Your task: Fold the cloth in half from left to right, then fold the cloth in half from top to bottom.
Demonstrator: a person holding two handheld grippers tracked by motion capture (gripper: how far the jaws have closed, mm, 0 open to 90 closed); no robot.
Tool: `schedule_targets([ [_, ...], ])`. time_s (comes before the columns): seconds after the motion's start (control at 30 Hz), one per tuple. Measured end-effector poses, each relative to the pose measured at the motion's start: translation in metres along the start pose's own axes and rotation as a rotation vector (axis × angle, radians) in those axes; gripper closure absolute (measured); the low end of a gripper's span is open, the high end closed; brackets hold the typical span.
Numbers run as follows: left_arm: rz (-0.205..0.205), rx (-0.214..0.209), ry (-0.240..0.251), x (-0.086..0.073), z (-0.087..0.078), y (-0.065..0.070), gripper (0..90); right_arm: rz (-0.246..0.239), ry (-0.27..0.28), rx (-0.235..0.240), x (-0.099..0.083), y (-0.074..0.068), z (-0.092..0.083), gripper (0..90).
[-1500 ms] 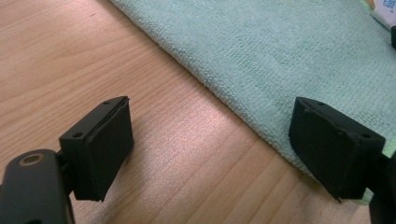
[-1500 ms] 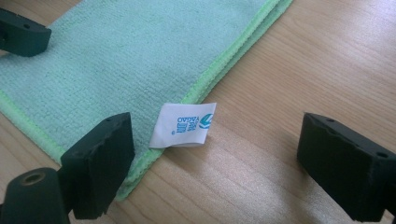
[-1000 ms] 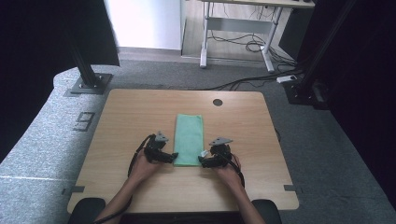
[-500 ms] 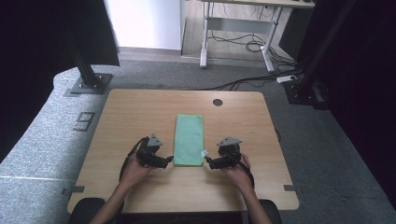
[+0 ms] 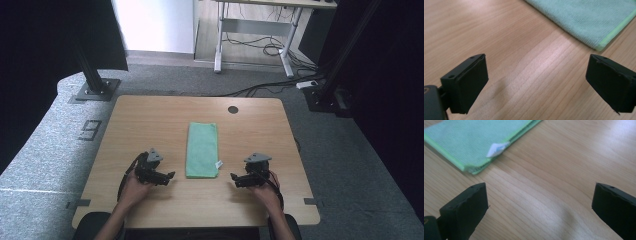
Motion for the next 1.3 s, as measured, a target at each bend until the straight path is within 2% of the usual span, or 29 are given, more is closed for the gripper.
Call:
schedule_targets([
  [0.1,-0.012,0.010,-0.014,-0.006,0.003,-0.003,2.6,0.011,-0.014,-0.002,-0.008,0.005,0.004,0.2],
  [0.23,-0.027,0.002,-0.028,-0.010,0.008,-0.005,2.4,0.020,-0.033,-0.010,-0.014,0.008,0.008,0.0],
  [0.43,-0.022,0.007,-0.043,-0.011,0.014,-0.004,1.1,0.037,-0.037,0.001,-0.019,0.010,0.014,0.0],
  [1.3,-0.037,0.005,-0.045,-0.011,0.015,-0.006,0.0,0.038,-0.041,0.003,-0.020,0.010,0.014,0.0],
])
Point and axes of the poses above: each handheld gripper's, and its own axes: z roughly forward along the jaws, x roughly out of its top, y roughly to its right, the point moved 2 cm from there along z, roughly forward along the jaws
